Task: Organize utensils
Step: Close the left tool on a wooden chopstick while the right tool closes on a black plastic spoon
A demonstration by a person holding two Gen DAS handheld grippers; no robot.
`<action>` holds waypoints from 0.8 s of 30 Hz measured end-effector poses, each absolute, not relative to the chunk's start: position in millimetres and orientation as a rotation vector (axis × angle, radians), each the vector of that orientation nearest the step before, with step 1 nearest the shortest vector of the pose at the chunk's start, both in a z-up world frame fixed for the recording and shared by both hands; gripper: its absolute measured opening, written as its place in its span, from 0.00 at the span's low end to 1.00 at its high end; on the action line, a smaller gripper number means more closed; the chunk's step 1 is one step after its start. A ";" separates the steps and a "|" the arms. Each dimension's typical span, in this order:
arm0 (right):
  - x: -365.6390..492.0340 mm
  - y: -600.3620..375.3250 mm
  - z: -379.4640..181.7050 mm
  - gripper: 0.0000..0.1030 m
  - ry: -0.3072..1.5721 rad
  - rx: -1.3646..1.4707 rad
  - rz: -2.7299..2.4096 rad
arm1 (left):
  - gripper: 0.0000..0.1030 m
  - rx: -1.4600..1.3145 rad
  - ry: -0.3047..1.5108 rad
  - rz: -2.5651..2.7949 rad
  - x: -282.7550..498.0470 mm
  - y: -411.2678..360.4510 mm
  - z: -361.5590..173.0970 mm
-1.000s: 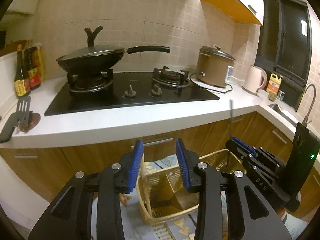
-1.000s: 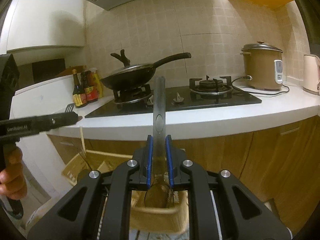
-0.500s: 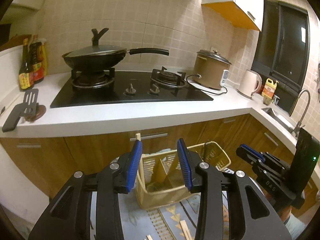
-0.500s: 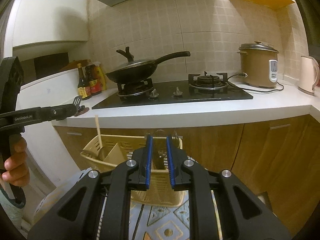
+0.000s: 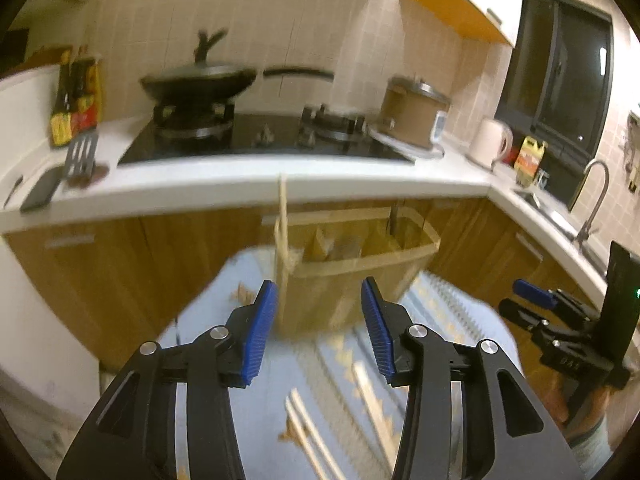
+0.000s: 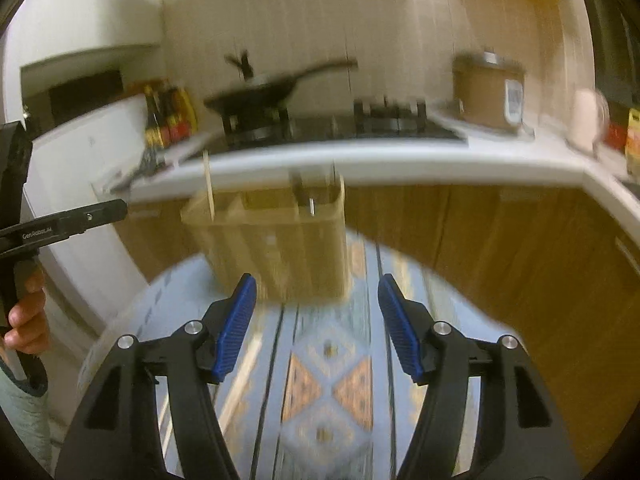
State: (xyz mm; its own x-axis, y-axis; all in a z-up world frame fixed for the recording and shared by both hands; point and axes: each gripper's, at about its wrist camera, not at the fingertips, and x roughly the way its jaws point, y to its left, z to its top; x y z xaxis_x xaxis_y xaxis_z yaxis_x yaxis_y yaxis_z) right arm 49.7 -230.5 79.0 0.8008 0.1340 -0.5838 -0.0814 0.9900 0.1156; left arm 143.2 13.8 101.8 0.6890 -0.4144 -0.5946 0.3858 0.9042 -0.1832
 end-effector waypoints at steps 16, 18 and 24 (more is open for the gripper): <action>6.0 -237.0 -11.7 0.57 1.045 0.294 0.066 | 0.35 -0.043 0.998 -0.345 121.8 42.1 -27.6; -2.3 -245.4 -23.2 0.56 1.095 0.396 0.072 | 0.35 -0.036 1.008 -0.348 120.5 38.9 -34.8; -28.8 -232.9 -27.2 0.55 1.110 0.290 -0.075 | 0.35 0.007 1.014 -0.363 116.4 27.3 -42.4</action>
